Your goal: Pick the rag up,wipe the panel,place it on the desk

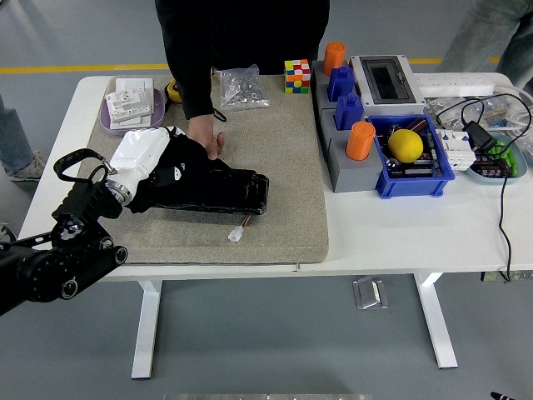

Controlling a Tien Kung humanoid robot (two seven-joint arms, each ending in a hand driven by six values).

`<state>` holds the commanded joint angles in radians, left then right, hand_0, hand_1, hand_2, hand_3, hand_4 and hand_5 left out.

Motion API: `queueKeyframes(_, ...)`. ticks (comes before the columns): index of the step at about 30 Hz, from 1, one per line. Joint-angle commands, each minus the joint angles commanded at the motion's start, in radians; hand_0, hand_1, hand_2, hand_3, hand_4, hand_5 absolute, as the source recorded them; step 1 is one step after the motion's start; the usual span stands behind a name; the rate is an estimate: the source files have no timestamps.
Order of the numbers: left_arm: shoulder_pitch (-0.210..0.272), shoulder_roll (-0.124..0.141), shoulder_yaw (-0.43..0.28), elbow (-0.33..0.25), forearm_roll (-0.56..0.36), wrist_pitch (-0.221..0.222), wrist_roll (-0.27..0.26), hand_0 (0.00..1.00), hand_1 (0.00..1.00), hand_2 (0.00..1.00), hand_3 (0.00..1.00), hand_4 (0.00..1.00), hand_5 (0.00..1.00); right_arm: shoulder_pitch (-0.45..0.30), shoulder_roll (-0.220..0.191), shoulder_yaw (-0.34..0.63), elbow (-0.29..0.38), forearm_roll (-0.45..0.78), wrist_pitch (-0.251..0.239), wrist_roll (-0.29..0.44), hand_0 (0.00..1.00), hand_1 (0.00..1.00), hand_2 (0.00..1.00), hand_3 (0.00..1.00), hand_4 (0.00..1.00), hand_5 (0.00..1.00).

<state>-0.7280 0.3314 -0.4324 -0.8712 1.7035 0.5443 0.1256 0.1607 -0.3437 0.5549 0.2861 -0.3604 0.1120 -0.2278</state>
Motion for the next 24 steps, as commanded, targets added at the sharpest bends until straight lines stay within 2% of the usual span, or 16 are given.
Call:
queueKeyframes(14, 0.029, 0.049, -0.036, 0.013, 0.010, 0.003, -0.007, 0.229, 0.181, 0.680, 0.674, 0.509, 0.093, -0.010, 0.009, 0.026, 0.000, -0.005, -0.002, 0.001, 0.784, 0.690, 0.722, 0.658, 0.998, 0.569)
queueKeyframes(24, 0.043, 0.067, -0.062, 0.021, 0.016, 0.003, -0.008, 0.229, 0.180, 0.679, 0.673, 0.510, 0.091, -0.011, 0.009, 0.029, 0.000, -0.005, -0.001, -0.001, 0.784, 0.689, 0.722, 0.660, 0.998, 0.570)
